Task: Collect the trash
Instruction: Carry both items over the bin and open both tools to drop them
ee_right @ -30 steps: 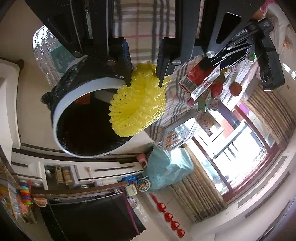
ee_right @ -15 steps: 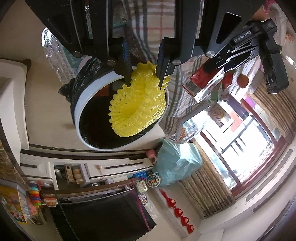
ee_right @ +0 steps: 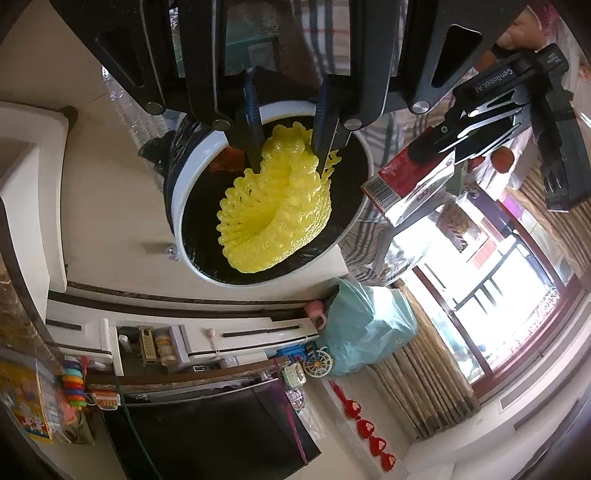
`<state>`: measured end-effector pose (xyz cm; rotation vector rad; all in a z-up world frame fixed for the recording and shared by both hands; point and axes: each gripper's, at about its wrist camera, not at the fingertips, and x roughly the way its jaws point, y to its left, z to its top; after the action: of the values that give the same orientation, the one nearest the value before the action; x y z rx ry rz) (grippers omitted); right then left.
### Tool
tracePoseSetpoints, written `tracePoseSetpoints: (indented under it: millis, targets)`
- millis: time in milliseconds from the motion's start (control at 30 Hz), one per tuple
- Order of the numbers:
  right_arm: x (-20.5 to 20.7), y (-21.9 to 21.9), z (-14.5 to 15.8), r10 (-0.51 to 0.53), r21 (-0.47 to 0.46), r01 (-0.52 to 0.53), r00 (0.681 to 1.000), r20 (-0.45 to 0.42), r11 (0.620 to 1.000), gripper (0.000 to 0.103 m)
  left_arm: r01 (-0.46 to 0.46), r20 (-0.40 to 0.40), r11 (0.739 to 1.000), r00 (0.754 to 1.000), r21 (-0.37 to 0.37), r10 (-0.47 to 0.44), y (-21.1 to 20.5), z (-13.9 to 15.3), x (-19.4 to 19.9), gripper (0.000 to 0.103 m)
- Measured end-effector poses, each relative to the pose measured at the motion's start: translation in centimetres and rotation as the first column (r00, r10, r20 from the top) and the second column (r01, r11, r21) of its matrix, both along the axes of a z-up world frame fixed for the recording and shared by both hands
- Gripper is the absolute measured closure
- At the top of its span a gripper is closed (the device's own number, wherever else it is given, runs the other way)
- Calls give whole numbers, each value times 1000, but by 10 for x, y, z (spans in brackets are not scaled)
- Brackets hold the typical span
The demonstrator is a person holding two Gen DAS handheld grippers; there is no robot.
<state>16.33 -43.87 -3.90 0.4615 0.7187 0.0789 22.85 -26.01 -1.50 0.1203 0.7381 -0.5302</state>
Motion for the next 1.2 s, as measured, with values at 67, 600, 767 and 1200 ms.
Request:
tracePoseSetpoints:
  millis: [67, 600, 767, 1200]
  targets:
    - [3, -3, 0, -1, -5, 1, 1000, -4, 1000, 77, 5, -4, 1000, 1000, 2, -5, -5, 0, 4, 49]
    - [28, -13, -3, 13, -64, -16, 999, -46, 998, 69, 9, -37, 1000, 999, 23, -8, -30, -7, 25, 48]
    - [26, -18, -4, -8, -71, 4, 999, -47, 997, 43, 14, -34, 1000, 999, 19, -14, -31, -6, 23, 45]
    - [6, -6, 7, -26, -51, 27, 1000, 10, 998, 19, -67, -84, 997, 994, -35, 64, 25, -18, -5, 41]
